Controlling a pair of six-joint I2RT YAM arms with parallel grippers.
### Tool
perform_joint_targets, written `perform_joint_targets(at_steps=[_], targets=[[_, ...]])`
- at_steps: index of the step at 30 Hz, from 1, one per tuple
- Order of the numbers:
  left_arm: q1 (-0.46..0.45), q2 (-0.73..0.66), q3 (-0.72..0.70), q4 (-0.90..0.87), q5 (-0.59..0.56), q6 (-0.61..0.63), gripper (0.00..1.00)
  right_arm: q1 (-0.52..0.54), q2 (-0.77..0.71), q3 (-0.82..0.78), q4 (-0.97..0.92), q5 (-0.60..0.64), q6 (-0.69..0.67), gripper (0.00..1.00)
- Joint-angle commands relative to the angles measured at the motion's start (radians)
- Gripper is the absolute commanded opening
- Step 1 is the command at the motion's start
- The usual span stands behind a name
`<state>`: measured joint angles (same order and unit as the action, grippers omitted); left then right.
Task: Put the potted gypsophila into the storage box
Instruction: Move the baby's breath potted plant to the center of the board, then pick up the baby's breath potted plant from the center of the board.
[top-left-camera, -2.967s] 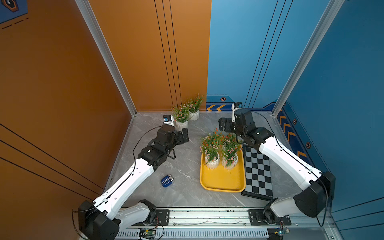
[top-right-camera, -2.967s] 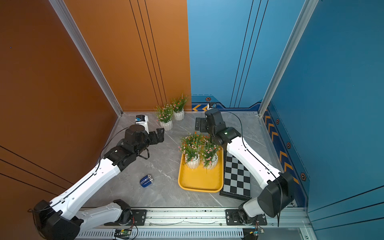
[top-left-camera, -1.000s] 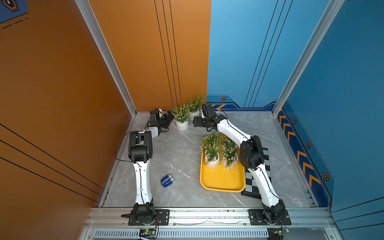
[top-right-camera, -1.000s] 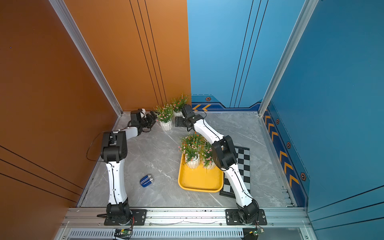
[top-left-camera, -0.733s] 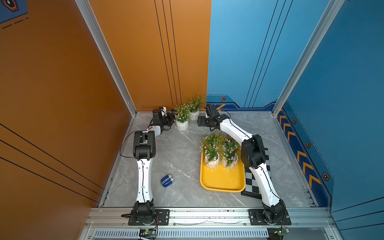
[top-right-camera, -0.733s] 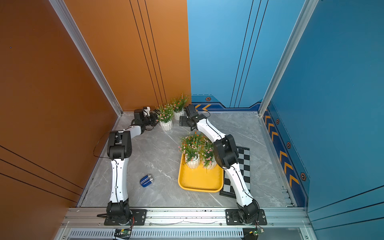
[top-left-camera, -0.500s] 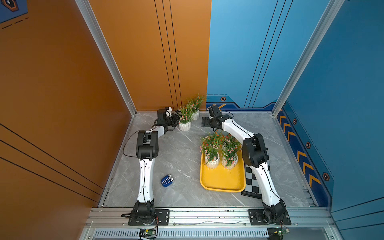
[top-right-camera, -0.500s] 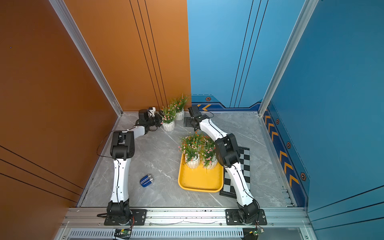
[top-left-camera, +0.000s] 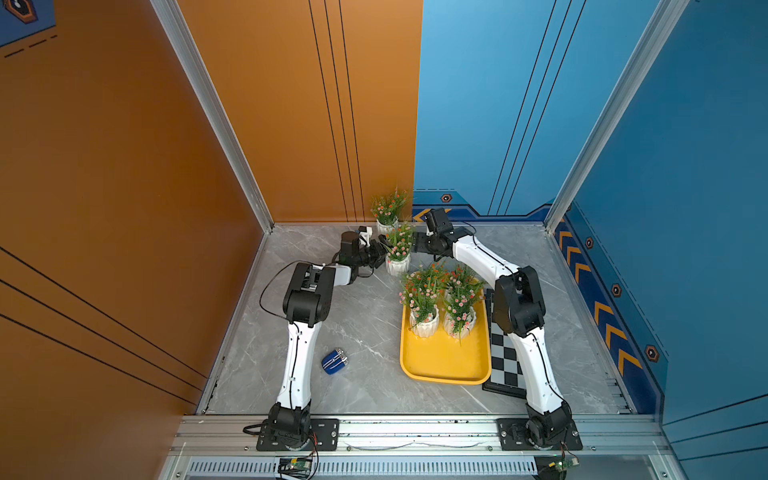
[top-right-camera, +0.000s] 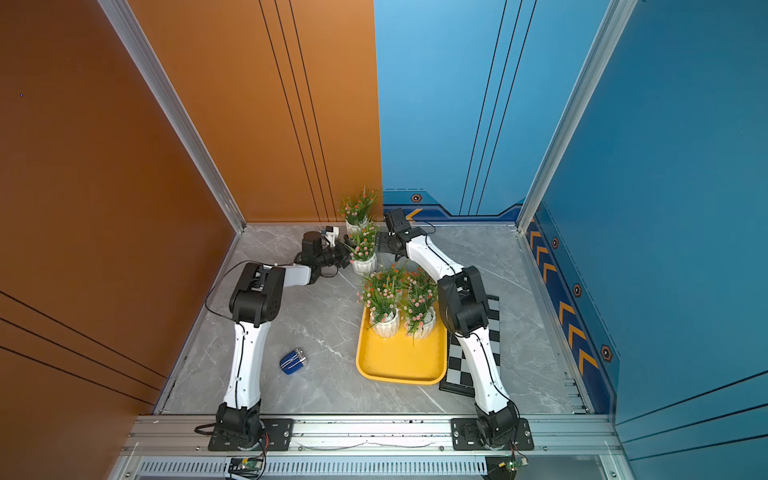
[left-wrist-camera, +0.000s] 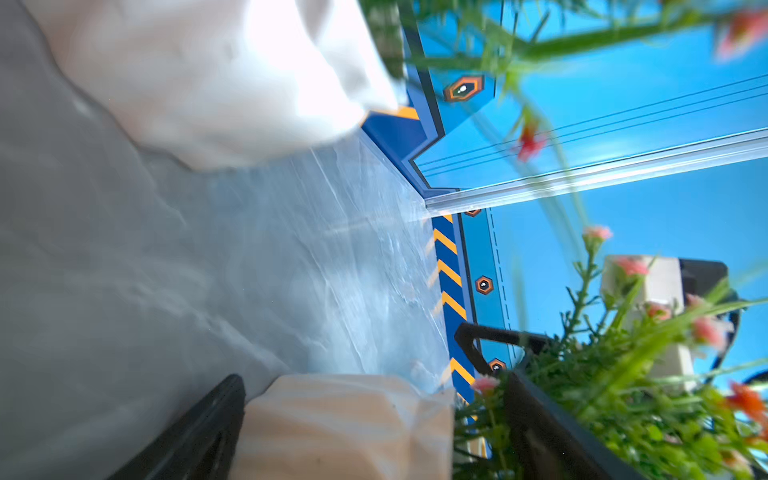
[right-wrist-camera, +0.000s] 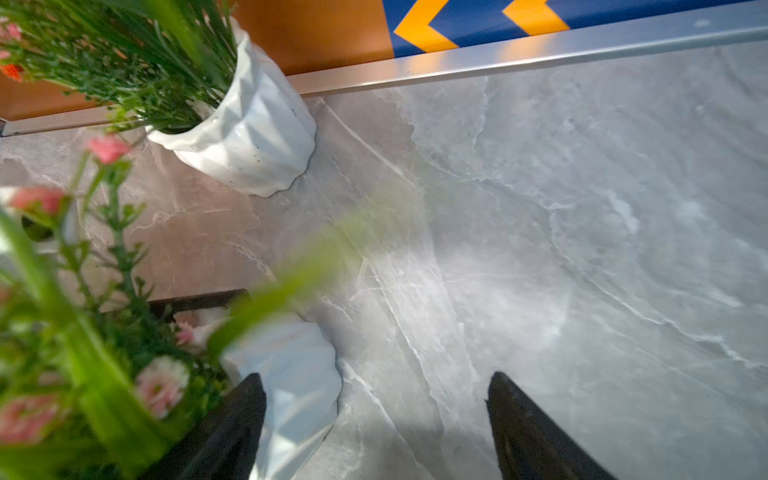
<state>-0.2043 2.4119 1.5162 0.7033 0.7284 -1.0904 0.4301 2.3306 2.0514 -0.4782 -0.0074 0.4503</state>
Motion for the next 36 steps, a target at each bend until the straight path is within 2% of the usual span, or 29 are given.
perform_joint_targets(at_steps=[1, 6, 11, 19, 27, 36], targets=[[0.008, -0.072, -0.090, 0.098, -0.071, -0.048, 0.98, -0.021, -0.062, -0.044, 0.012, -0.024, 0.013, 0.84], [0.093, -0.181, -0.218, 0.158, -0.135, -0.056, 0.98, -0.027, -0.068, -0.060, 0.010, -0.083, -0.025, 0.82], [0.162, -0.313, -0.342, 0.160, -0.158, -0.008, 0.98, -0.030, -0.043, -0.050, 0.010, -0.123, -0.084, 0.80], [0.161, -0.441, -0.461, 0.159, -0.166, 0.063, 0.98, -0.053, 0.000, -0.022, 0.009, -0.140, -0.083, 0.74], [0.126, -0.453, -0.531, 0.160, -0.194, 0.123, 0.98, -0.034, 0.059, 0.003, 0.004, -0.223, -0.069, 0.70], [0.098, -0.482, -0.614, 0.135, -0.258, 0.216, 0.98, -0.004, 0.044, 0.008, 0.006, -0.212, -0.040, 0.70]])
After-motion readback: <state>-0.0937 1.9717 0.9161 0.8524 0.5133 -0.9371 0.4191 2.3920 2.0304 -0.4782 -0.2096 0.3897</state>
